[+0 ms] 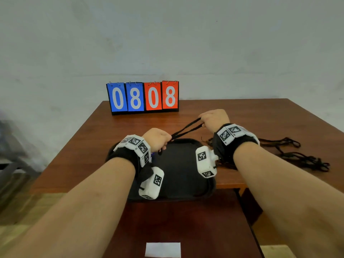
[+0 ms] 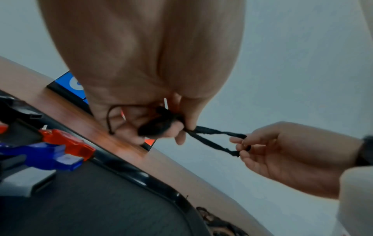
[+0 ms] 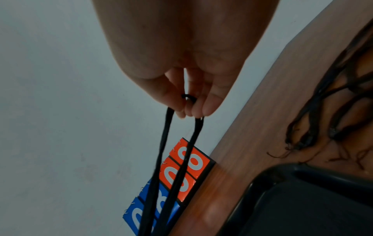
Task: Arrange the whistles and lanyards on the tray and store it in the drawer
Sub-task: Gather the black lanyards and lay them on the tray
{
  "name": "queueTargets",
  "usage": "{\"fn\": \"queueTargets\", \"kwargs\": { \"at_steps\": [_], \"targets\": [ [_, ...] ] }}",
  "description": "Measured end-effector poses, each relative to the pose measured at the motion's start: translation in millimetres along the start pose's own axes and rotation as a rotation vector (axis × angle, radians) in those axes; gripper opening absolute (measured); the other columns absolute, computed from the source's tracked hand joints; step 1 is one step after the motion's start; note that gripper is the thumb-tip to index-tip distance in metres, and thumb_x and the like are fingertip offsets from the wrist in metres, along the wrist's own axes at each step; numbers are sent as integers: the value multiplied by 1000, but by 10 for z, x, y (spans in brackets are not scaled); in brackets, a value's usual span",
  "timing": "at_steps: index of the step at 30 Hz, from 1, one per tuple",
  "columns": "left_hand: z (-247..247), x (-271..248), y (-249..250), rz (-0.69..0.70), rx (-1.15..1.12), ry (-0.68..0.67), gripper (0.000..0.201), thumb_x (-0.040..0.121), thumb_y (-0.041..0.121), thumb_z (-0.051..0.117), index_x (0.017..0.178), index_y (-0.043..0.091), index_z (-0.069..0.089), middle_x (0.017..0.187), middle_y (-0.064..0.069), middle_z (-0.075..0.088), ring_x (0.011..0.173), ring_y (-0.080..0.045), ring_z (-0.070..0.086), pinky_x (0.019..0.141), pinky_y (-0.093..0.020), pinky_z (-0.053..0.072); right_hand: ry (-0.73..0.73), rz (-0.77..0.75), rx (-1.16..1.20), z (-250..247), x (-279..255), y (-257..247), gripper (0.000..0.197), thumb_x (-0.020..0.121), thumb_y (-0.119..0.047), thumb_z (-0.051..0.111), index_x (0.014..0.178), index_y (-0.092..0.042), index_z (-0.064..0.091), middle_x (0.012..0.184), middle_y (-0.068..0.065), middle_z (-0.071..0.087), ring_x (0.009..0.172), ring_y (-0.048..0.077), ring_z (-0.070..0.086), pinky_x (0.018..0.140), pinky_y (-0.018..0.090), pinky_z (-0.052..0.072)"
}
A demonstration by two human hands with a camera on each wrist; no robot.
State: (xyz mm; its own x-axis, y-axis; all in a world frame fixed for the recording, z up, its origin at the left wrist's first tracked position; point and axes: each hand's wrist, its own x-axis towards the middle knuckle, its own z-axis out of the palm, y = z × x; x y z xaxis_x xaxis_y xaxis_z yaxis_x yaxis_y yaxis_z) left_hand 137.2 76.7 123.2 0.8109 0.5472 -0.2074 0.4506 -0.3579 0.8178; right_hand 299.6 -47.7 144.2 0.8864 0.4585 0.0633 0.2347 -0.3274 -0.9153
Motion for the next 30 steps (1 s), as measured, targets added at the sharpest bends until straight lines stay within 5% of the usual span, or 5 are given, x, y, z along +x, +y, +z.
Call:
{"fn": "queueTargets", "kwargs": {
  "at_steps": [4,9,15,21,30],
  "targets": [
    [60,176,-108,24,73,131,18,95,16,54,96,13,71,67,0,58,53,-8,50,50,-18,42,-40,-55,-457,77,41,159,27,98,-16,46,113,-13,68,120,-1,67,110,16,64,89,30,53],
    [105,375,-88,43,212,196,27,96,14,54,119,13,67,108,-6,69,92,-19,66,78,-27,54,-92,151,-65,89,177,346,26,92,-7,52,113,-7,68,105,2,68,85,18,64,77,28,55],
    [186,624,-178,-16,370,215,25,93,12,56,110,21,72,122,0,66,111,-19,61,94,-27,48,-140,184,-189,143,367,593,24,84,1,59,73,-17,71,63,2,63,67,21,60,69,30,54],
    [217,731,-177,-115,527,136,31,90,2,53,111,17,71,124,-6,64,110,-25,61,90,-30,51,-247,266,-264,248,396,692,24,87,-4,60,109,-2,69,84,7,63,72,20,60,68,28,54],
    [269,789,-209,-162,766,125,25,88,8,56,108,18,69,108,-5,67,100,-27,63,100,-39,42,-266,195,-543,394,439,714,26,88,-9,55,108,-4,71,111,11,70,104,30,64,92,37,54]
  ]
}}
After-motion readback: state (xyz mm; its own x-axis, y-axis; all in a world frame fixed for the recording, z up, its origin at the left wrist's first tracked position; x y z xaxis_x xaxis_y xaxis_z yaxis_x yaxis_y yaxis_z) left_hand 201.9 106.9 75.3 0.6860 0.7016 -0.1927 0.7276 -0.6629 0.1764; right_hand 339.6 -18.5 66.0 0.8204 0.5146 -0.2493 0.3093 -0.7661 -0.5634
